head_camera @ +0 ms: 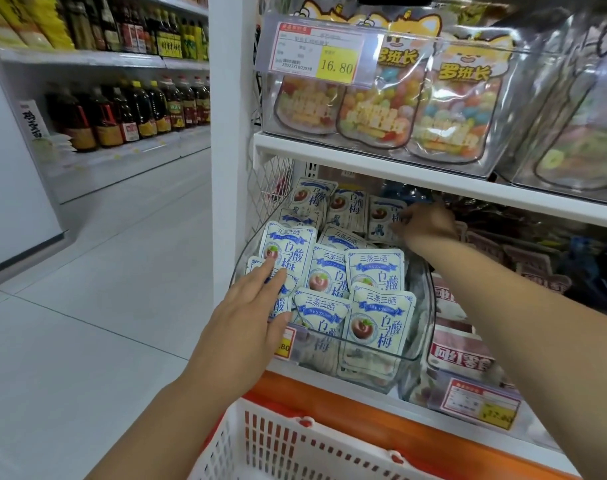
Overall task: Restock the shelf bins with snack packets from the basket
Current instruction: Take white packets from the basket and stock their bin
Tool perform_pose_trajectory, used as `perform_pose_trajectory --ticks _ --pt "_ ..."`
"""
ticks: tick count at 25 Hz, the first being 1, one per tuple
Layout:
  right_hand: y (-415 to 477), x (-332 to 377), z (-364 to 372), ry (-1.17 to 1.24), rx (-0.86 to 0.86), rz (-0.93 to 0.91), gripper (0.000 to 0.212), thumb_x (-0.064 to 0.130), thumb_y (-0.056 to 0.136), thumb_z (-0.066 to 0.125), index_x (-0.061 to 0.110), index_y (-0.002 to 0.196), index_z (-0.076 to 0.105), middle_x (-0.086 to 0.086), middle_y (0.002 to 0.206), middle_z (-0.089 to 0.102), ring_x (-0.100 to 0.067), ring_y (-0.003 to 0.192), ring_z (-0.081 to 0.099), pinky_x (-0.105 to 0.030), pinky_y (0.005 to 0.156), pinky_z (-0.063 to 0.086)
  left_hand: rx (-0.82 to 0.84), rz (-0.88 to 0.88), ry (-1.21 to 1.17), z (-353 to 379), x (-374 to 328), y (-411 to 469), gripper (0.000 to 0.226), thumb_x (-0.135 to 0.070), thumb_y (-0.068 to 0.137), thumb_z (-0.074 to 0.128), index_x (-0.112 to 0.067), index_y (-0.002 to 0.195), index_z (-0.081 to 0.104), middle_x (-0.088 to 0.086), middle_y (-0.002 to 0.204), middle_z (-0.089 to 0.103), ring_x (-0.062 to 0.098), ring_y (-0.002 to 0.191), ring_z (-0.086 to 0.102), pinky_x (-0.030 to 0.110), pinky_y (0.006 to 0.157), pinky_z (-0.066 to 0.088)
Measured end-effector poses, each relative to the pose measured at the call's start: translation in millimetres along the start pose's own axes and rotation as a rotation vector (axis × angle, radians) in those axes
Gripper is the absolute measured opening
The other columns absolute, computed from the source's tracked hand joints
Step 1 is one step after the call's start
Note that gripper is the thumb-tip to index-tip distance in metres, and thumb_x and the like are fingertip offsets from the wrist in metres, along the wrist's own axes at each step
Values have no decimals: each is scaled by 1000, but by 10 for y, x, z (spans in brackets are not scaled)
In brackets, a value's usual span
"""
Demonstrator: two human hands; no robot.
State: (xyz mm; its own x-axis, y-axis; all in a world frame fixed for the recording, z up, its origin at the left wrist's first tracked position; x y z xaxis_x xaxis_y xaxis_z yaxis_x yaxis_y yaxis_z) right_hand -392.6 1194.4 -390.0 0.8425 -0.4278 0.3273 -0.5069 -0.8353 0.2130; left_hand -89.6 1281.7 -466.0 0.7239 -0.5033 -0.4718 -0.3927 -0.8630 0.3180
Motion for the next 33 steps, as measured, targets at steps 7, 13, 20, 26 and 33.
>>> perform_pose_trajectory --ticks 7,13,20,26,33 --pt "-1077 27 -384 448 -312 -246 24 19 94 56 16 116 65 -5 109 59 -21 92 57 -25 80 42 -254 86 -35 -130 -120 -343 45 -25 96 55 -27 140 49 -11 148 39 9 133 33 25 106 32" --pt "-2826 -265 635 779 -193 -240 19 7 95 53 18 107 62 -1 81 55 -11 66 49 -24 61 40 86 51 -15 516 40 -1127 31 -20 95 54 -25 124 61 -8 121 54 9 107 55 26 88 49" --pt "-3764 -1164 2434 385 889 197 31 16 99 45 19 127 57 -3 135 55 -8 82 56 -20 72 45 760 -453 -17 1753 882 -2054 42 -18 98 51 -16 140 49 9 134 52 22 118 55 21 97 41" --pt "-3758 -1197 2912 500 1031 411 37 14 93 51 18 129 58 -3 135 55 -18 113 56 -30 93 48 780 -578 -15 2362 1098 -2043 54 -7 97 44 -17 149 32 6 155 32 23 137 40 29 112 33" --pt "-3795 -1355 3160 582 1004 606 31 11 91 51 21 119 60 -3 116 62 -15 89 63 -29 77 51 1070 -451 187 2722 1355 -1796 66 2 94 41 -15 154 19 9 159 18 32 138 36 42 112 34"
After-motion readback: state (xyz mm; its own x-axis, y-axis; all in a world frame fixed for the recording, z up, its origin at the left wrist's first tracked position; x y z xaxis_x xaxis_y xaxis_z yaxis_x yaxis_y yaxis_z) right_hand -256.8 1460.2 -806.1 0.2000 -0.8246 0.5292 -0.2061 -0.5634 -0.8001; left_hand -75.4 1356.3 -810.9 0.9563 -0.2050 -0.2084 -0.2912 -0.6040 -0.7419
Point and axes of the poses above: each hand's wrist, its own y-axis towards the middle knuckle, its own z-axis out of the palm, x = y × z, the point moved 3 cm from there along y, towards the middle knuckle
